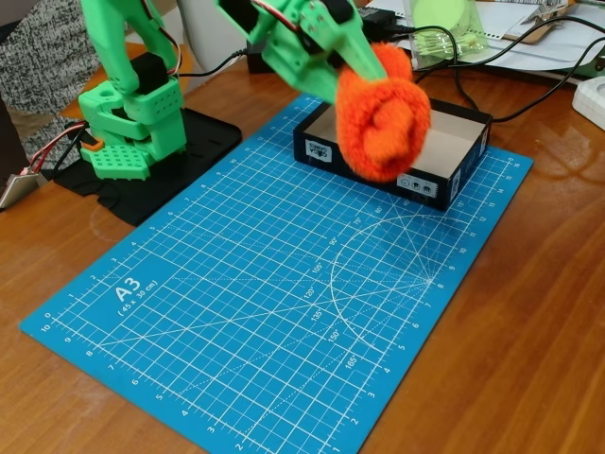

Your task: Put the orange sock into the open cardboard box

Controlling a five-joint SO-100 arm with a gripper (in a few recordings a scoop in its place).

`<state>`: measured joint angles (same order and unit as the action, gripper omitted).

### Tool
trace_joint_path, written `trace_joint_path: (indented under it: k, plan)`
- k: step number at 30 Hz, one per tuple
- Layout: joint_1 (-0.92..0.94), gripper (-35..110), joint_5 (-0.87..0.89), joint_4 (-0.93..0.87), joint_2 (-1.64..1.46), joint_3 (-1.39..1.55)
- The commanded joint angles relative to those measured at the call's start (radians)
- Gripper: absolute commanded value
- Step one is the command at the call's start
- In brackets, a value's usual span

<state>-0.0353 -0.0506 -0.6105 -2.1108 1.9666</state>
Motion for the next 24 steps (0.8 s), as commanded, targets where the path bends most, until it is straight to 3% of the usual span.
trace_joint_path:
  k: [1, 4, 6, 9, 15, 19, 24]
  plan:
    - [-0.094, 0, 0.152, 0.005, -0.250, 0.173]
    - [-0.172, 0, 0.279, 0.058, -0.377, 0.347]
    - [-0.233, 0, 0.275, 0.104, -0.457, 0.469]
    - [-0.319, 0, 0.143, 0.229, -0.592, 0.686]
    - [-0.425, 0, -0.282, 0.428, -0.703, 0.953]
    - [-0.462, 0, -0.472, 0.474, -0.609, 0.946]
    - [-0.523, 0, -0.489, 0.333, -0.281, 0.615]
